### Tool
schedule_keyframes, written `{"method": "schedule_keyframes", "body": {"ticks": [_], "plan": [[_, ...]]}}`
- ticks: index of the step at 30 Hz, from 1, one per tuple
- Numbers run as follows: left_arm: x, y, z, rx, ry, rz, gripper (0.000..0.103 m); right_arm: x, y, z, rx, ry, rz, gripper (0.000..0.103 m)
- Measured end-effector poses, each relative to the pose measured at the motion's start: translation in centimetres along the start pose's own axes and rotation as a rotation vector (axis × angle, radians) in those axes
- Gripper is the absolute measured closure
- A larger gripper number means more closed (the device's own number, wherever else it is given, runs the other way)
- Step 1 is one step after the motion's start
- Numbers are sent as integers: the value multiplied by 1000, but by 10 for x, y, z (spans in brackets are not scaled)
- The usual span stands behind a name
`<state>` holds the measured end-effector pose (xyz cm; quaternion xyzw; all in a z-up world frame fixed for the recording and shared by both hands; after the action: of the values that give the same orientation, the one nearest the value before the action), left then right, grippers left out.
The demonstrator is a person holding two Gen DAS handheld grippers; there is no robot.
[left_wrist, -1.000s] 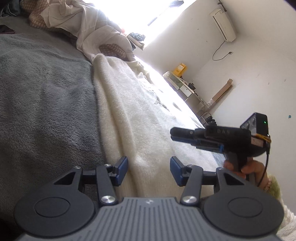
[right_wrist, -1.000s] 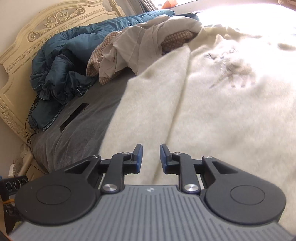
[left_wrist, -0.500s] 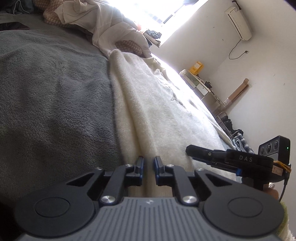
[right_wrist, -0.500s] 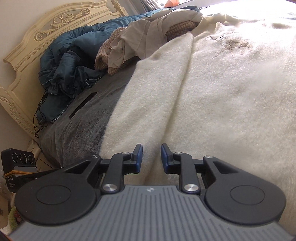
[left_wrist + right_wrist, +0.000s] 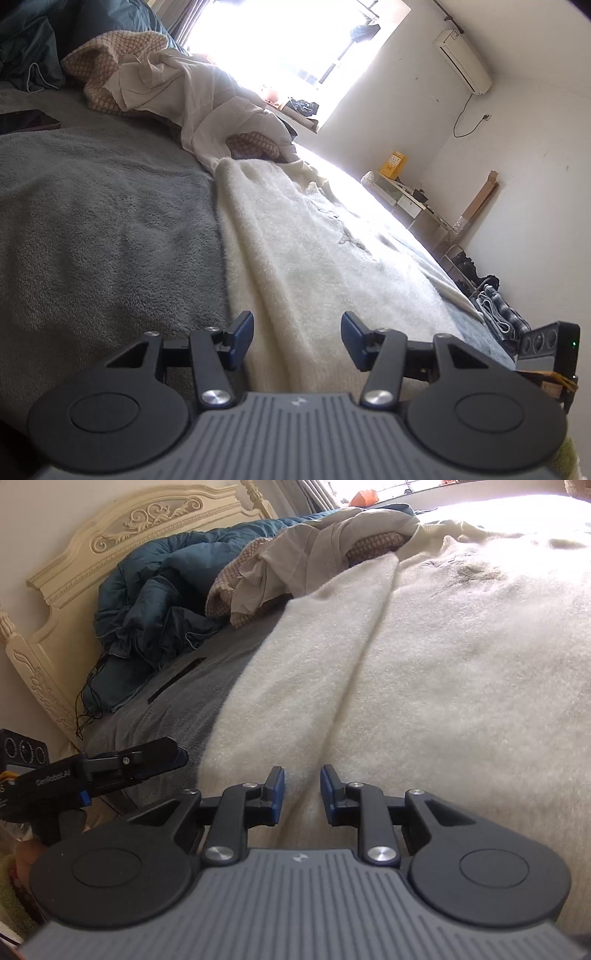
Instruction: Fold clothes
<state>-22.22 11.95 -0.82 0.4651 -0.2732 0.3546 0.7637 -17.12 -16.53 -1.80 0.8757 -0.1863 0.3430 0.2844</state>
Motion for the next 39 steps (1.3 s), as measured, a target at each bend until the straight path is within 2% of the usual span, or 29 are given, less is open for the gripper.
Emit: {"method": "schedule_keyframes", "body": {"ticks": [3,6,9,10,12,17,22,27,30,33,36,39], "plan": [[14,-5,17,-11,-28,18,46,5,42,15,-20,-41,102,80],[30,-22,46,-40,-88,21,44,14,96,42,-49,-119,242,74],[41,-47,82,-83,-136,-6,44,27,164,88,-100,-235,425,68],[43,-57,95,-96,-152,-19,44,32,186,106,-126,-278,484,63],[48,-81,121,-112,-181,-46,44,39,231,143,-193,-371,602,62],[61,-147,193,-160,-199,-119,45,61,318,241,-285,-600,818,57],[74,-222,272,-217,-181,-173,45,101,353,315,-451,-642,868,56],[84,-314,364,-244,-181,-230,45,126,362,382,-527,-709,891,56],[78,-362,404,-241,-178,-258,47,137,359,411,-541,-736,889,56],[64,-395,430,-223,-216,-282,48,144,352,430,-550,-741,880,56],[39,-415,443,-161,-286,-326,48,149,347,447,-546,-757,887,57],[24,-414,442,-150,-335,-272,47,156,341,458,-554,-744,886,59]]}}
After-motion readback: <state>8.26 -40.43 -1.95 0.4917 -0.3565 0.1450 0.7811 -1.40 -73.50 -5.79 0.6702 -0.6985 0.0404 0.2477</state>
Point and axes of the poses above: each gripper's, at about its wrist camera, not at the fingertips, and y roughly against the way its jaws point, z to its right, x to its top, the point moved 3 cm from there along -y, roughly the way its jaws point, and after that the axes turned 13 degrees about x, right-handed, at the moved point
